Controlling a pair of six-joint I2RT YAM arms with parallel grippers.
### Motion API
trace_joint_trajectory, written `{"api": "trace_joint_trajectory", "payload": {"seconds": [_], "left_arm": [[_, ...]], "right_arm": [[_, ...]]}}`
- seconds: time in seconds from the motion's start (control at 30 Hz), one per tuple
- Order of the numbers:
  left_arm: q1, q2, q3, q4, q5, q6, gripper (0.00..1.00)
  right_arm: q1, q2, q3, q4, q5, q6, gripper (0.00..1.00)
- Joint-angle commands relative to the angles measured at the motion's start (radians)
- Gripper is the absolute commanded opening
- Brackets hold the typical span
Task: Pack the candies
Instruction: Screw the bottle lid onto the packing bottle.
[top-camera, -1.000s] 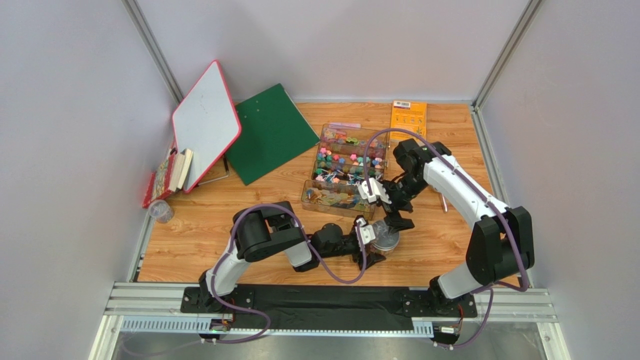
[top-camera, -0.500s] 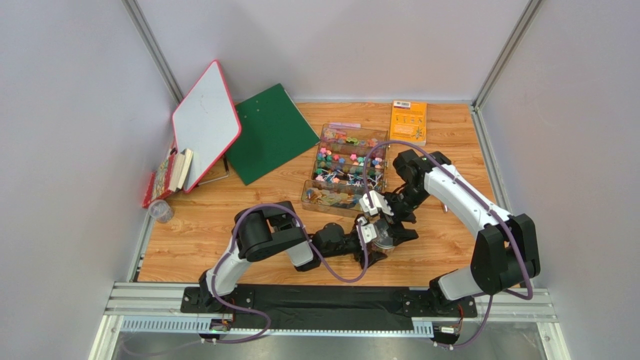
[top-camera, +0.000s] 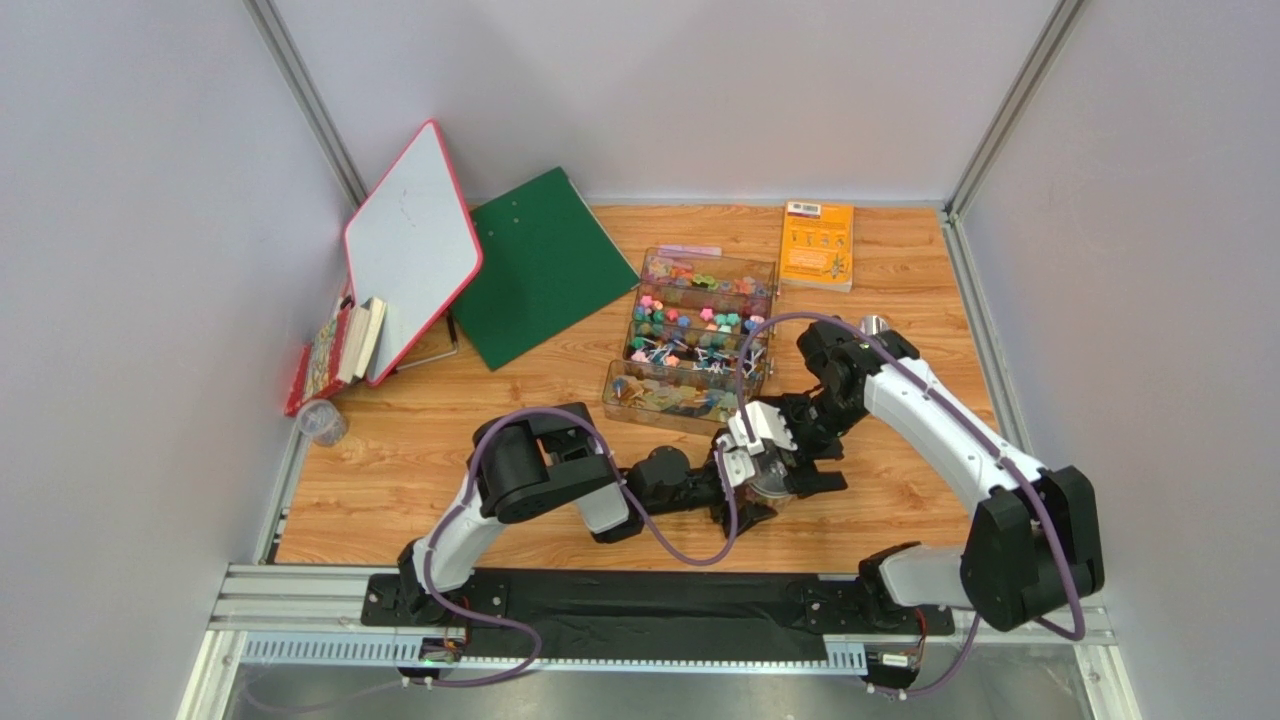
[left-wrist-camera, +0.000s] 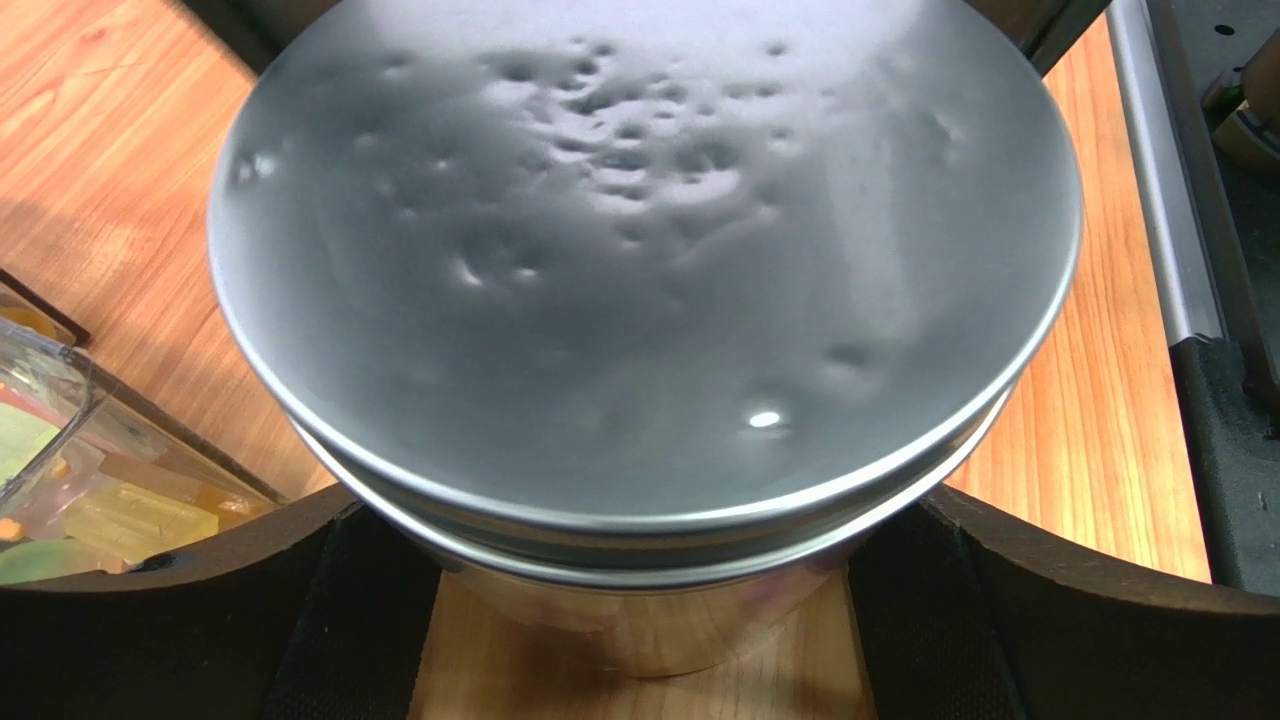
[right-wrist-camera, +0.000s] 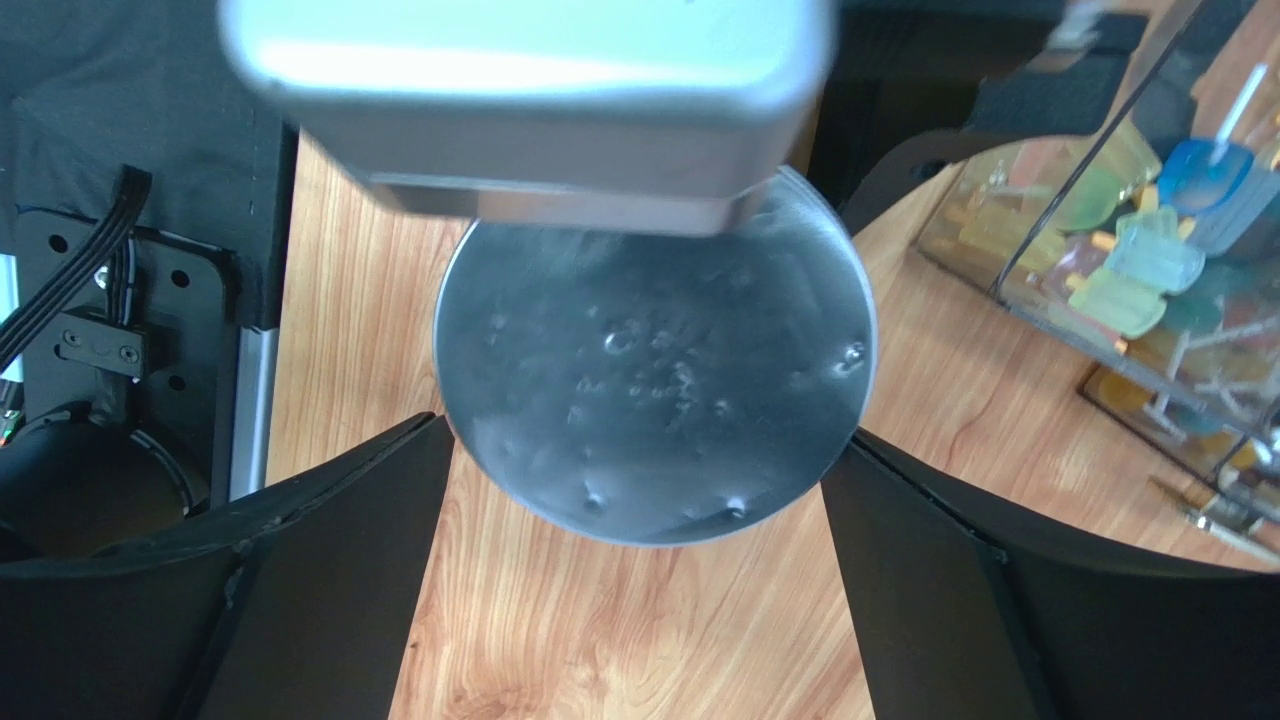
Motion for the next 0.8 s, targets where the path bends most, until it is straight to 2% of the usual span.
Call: {"api": "trace_joint_trajectory", "payload": {"seconds": [0.0,0.27,0.47,0.63,0.77], "left_arm": [[0.02,0.089,-0.036,-0.241,-0.068,0.027,0.0],[0.018,0.1,-0.037,-0.226,-0.087,0.048,0.0],[0.017,0.106,-0.042,-0.221,-0.042,0.066,0.0],[0.007,0.11,-0.042,-0.23,-0.034,0.089,0.0],[0.004,0.109,-0.036,-0.243,-0.048,0.093,0.0]], "right_arm": [[0.004,-0.101,-0.06,-0.41,0.056,0.058,0.97],[0.002,-0.156,-0.054,-0.411,0.112,0.136,0.97],[-0.027,-0.212,-0.022,-0.41,0.204,0.157,0.95],[-0.078,-0.169,0.122,-0.406,0.166,0.136,0.98],[-0.076,-0.088,0.204,-0.408,0.041,0.128,1.0]]}}
